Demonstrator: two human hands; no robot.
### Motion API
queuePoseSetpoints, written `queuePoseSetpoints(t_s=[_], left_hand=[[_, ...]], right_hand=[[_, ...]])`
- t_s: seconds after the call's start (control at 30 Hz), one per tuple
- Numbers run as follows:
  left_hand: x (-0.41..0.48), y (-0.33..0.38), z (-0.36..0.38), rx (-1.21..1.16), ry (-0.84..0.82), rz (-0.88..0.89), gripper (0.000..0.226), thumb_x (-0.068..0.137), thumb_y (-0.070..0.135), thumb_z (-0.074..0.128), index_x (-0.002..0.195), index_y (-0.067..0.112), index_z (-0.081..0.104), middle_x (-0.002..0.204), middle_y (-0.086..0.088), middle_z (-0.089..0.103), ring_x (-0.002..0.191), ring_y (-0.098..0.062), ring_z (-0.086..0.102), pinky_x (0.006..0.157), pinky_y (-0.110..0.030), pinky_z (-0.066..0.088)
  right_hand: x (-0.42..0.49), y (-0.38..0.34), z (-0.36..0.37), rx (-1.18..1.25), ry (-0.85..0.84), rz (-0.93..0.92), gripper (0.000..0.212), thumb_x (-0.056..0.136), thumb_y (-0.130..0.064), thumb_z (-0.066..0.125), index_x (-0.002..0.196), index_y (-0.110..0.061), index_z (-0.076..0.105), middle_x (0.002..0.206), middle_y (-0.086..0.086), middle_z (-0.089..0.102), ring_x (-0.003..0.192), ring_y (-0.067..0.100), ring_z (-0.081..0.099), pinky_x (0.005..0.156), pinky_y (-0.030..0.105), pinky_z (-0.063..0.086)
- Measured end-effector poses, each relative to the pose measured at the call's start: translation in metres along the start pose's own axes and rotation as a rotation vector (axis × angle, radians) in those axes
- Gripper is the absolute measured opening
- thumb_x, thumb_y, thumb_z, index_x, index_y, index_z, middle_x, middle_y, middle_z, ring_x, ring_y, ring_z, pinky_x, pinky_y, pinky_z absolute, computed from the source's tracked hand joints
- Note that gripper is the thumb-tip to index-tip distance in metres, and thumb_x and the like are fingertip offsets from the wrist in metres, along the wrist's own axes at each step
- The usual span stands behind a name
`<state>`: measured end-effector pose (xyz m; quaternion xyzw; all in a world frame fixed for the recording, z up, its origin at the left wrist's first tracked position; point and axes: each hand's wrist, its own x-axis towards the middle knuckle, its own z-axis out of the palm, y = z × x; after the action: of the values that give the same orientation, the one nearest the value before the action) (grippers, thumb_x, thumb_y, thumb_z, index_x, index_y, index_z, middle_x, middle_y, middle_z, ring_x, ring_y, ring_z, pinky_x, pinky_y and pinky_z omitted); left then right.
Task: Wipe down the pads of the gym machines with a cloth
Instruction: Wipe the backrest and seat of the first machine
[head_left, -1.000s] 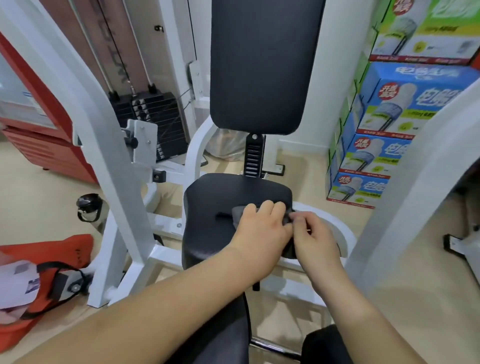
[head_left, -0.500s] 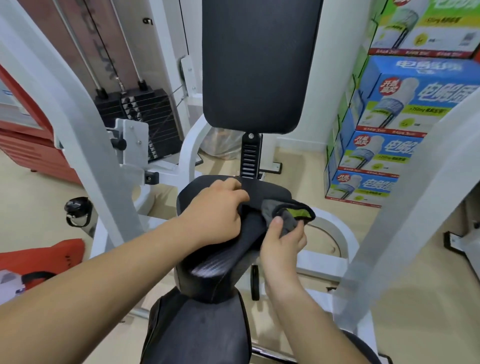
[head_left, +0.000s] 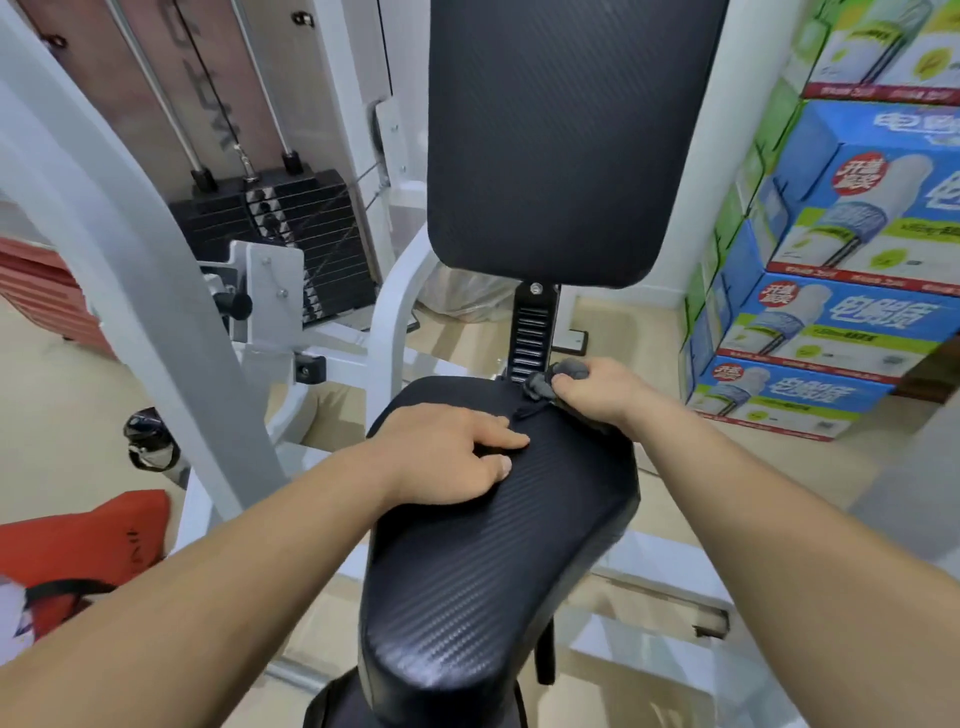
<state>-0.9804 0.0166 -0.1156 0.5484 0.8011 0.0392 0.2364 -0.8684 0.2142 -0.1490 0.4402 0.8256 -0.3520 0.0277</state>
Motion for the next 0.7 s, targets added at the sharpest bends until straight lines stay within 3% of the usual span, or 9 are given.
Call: queuePoseSetpoints(t_s=[0.07,0.17,0.23,0.3,0.43,0.53,0.7], left_hand=[[0.004,-0.006,0.001,-0.046,0.030,-0.003,0.042,0.092,0.057,0.053,0.133,0.065,0.053,0.148,0.041,0.042,0.142,0.003,0.039,0.119,-0.029,0.028],[0.008,-0.015,-0.002,-0.120,0.077,-0.025,0.042,0.085,0.055,0.060,0.127,0.052,0.062,0.136,0.034,0.055,0.128,0.000,0.052,0.112,-0.032,0.041],[0.005,-0.021,-0.002,-0.258,0.124,-0.028,0.032,0.087,0.038,0.067,0.119,0.041,0.069,0.126,0.025,0.062,0.115,-0.002,0.058,0.107,-0.032,0.047],[-0.003,-0.024,0.001,-0.371,0.233,-0.030,0.029,0.089,0.020,0.063,0.113,0.034,0.072,0.119,0.017,0.065,0.108,-0.005,0.061,0.105,-0.034,0.050],[-0.012,-0.032,0.000,-0.198,0.435,-0.027,0.039,0.089,0.010,0.056,0.124,0.020,0.071,0.130,0.002,0.062,0.123,-0.021,0.056,0.108,-0.037,0.046],[-0.011,-0.040,-0.008,-0.122,0.480,-0.025,0.044,0.088,0.008,0.055,0.127,0.018,0.070,0.132,-0.002,0.062,0.125,-0.028,0.054,0.106,-0.039,0.047],[0.000,-0.035,-0.023,-0.142,0.476,0.025,0.045,0.086,0.001,0.050,0.121,0.016,0.073,0.131,0.000,0.061,0.127,-0.023,0.051,0.104,-0.032,0.044]], right_hand=[[0.013,-0.024,0.005,-0.178,-0.021,-0.049,0.056,0.077,-0.058,0.038,0.116,-0.031,0.067,0.118,0.002,0.069,0.110,0.030,0.064,0.100,0.044,0.053],[0.016,-0.046,0.016,-0.414,0.026,-0.111,0.035,0.090,-0.052,0.037,0.106,-0.029,0.057,0.113,0.005,0.062,0.112,0.034,0.061,0.097,0.043,0.050],[0.008,-0.042,0.022,-0.465,0.112,-0.146,0.040,0.097,-0.049,0.039,0.117,-0.021,0.057,0.124,0.009,0.063,0.118,0.034,0.058,0.092,0.039,0.045],[-0.007,-0.033,0.026,-0.459,0.201,-0.197,0.038,0.097,-0.047,0.041,0.114,-0.018,0.058,0.126,0.010,0.061,0.121,0.034,0.055,0.093,0.042,0.041],[-0.053,-0.037,0.034,-0.416,0.219,-0.292,0.024,0.092,-0.045,0.046,0.088,-0.021,0.048,0.111,0.007,0.064,0.110,0.035,0.058,0.086,0.042,0.040],[-0.082,-0.043,0.043,-0.395,0.214,-0.304,0.027,0.091,-0.047,0.045,0.089,-0.021,0.050,0.107,0.005,0.063,0.105,0.033,0.058,0.085,0.042,0.043],[-0.102,-0.047,0.058,-0.410,0.250,-0.274,0.035,0.094,-0.051,0.043,0.096,-0.018,0.055,0.107,0.004,0.063,0.105,0.030,0.058,0.087,0.043,0.043]])
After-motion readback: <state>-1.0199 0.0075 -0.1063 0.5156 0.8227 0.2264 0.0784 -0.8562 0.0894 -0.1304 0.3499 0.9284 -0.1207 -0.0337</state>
